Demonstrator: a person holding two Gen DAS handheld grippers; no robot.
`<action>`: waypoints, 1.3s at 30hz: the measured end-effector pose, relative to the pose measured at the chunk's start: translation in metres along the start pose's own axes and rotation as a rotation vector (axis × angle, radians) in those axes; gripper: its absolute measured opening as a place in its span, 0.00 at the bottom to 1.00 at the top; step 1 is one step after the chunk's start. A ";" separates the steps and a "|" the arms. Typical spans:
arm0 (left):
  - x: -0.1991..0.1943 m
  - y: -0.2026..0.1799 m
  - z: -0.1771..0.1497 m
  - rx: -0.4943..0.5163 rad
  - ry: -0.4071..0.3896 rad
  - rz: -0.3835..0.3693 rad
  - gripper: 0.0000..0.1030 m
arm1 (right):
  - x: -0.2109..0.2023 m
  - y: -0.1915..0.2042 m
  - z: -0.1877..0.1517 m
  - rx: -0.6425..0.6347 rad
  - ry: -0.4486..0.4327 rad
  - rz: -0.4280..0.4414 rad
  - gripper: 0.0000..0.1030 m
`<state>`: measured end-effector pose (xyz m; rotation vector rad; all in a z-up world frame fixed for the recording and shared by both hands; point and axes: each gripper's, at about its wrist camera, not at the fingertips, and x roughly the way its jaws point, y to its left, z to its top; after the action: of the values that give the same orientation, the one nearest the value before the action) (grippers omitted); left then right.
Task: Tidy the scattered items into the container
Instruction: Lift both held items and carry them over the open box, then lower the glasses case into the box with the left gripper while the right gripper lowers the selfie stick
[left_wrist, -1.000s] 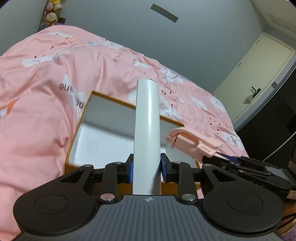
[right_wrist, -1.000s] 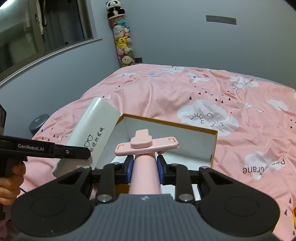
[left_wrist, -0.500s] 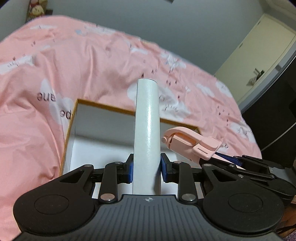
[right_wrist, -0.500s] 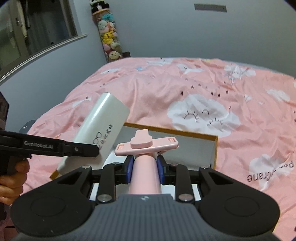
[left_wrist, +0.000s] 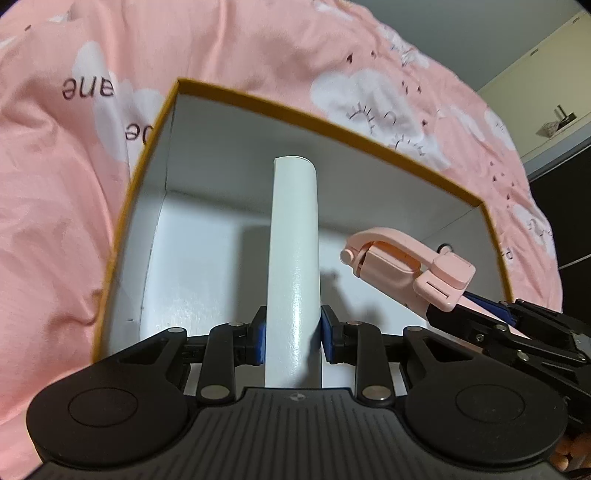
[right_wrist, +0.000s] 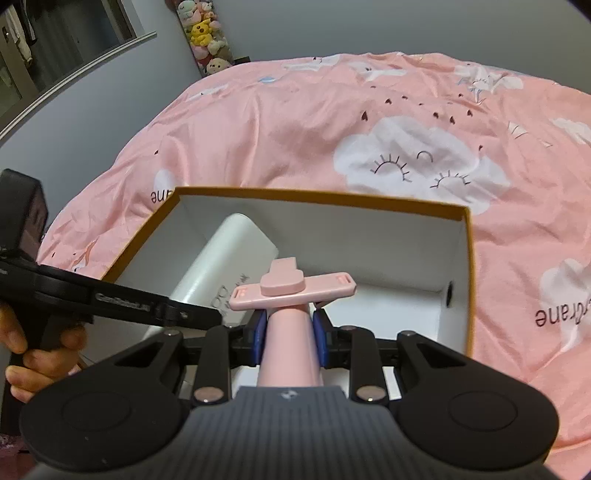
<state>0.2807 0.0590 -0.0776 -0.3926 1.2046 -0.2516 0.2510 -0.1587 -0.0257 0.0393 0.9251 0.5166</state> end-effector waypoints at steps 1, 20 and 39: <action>0.003 -0.001 0.000 0.003 0.006 0.005 0.31 | 0.002 0.000 -0.001 0.000 0.004 0.004 0.29; 0.004 -0.007 0.000 0.074 0.014 0.156 0.34 | 0.019 0.005 -0.007 -0.013 0.065 0.009 0.29; -0.034 -0.027 -0.006 0.253 -0.152 0.305 0.29 | 0.033 0.032 -0.003 -0.058 0.094 0.038 0.29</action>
<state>0.2637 0.0470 -0.0394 -0.0051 1.0513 -0.1063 0.2521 -0.1167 -0.0441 -0.0201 1.0022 0.5847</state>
